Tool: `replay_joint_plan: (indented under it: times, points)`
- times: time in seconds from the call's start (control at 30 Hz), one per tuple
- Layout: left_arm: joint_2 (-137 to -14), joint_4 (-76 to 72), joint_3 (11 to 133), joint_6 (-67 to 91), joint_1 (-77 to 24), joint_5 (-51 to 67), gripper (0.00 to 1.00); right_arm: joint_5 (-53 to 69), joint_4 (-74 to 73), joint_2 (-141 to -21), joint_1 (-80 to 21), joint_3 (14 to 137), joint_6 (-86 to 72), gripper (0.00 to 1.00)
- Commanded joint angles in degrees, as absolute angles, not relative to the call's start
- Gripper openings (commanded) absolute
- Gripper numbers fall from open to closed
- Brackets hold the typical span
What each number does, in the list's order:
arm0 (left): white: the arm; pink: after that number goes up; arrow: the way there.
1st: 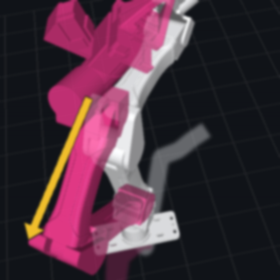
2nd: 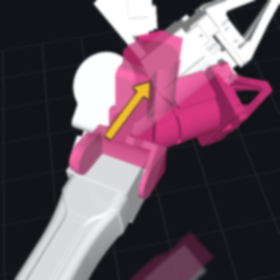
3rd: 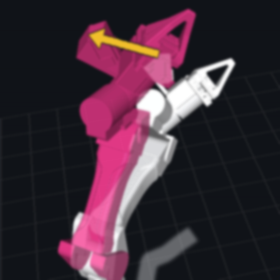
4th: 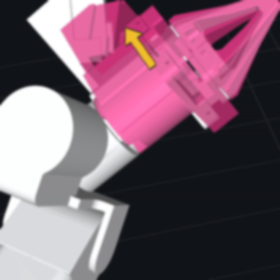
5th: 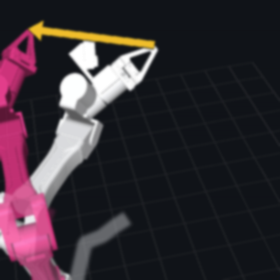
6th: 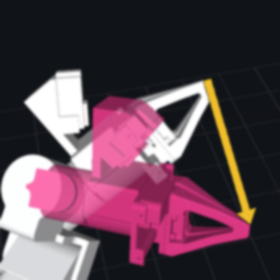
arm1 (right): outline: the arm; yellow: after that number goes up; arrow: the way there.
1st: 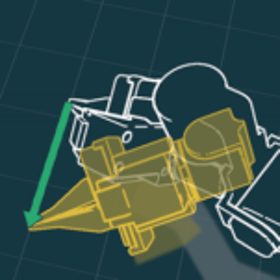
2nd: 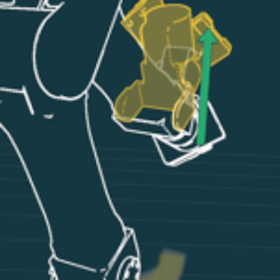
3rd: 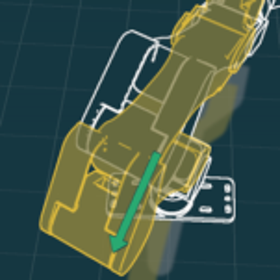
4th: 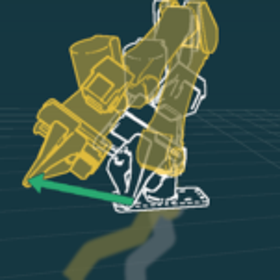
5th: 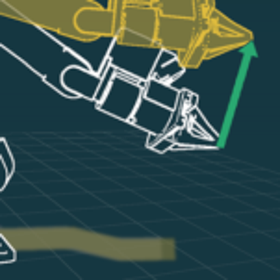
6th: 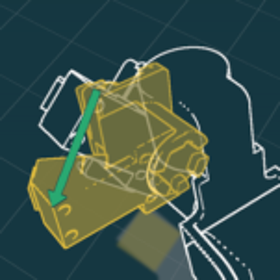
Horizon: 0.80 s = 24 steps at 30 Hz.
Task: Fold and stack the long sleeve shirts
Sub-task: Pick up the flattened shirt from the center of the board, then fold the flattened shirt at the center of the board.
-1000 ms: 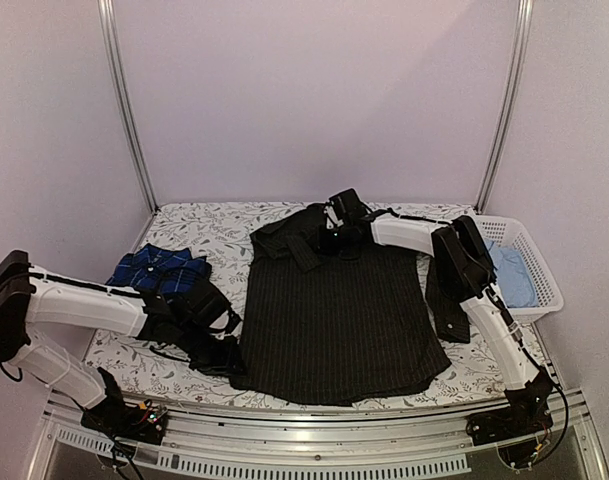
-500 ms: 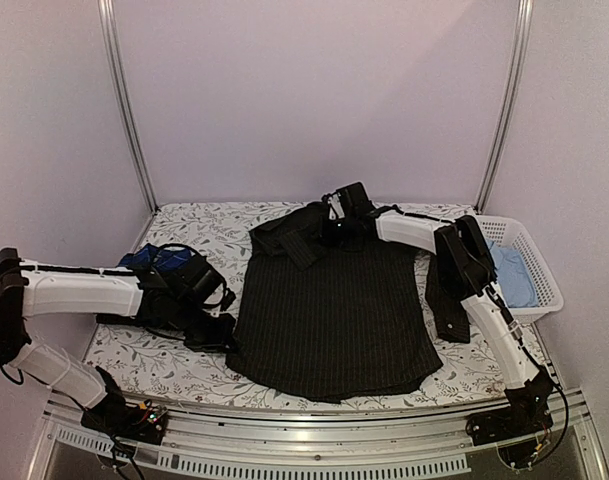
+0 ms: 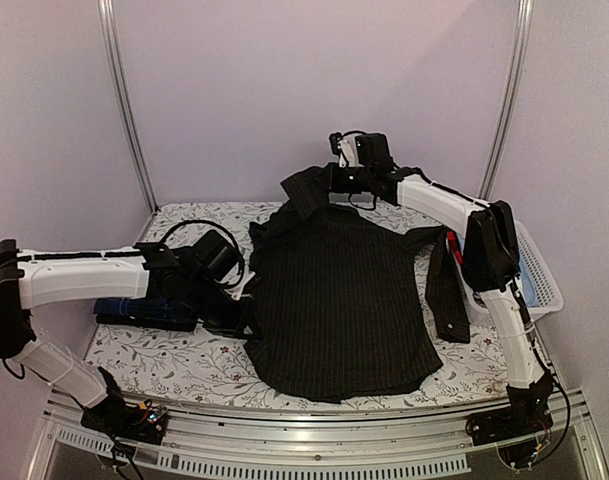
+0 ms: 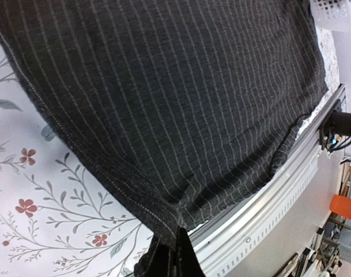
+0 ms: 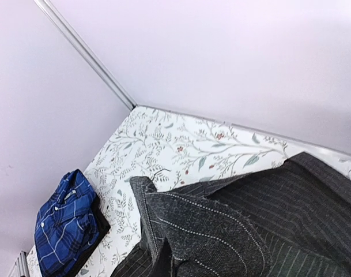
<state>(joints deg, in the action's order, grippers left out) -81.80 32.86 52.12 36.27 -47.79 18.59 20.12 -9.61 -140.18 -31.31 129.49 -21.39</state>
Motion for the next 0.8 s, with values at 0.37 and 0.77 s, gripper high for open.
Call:
replay_joint_plan:
  times: [0.37,0.77]
  points:
    - [-93.7,34.8,64.1,30.7,-54.6,24.8,0.05,12.0,-11.7,-129.2,-24.6,128.3,-16.8,0.00]
    - [-104.8,33.4,73.9,29.1,-58.0,27.9,0.06,6.3,-14.7,-123.7,-21.6,120.6,-17.3,0.00]
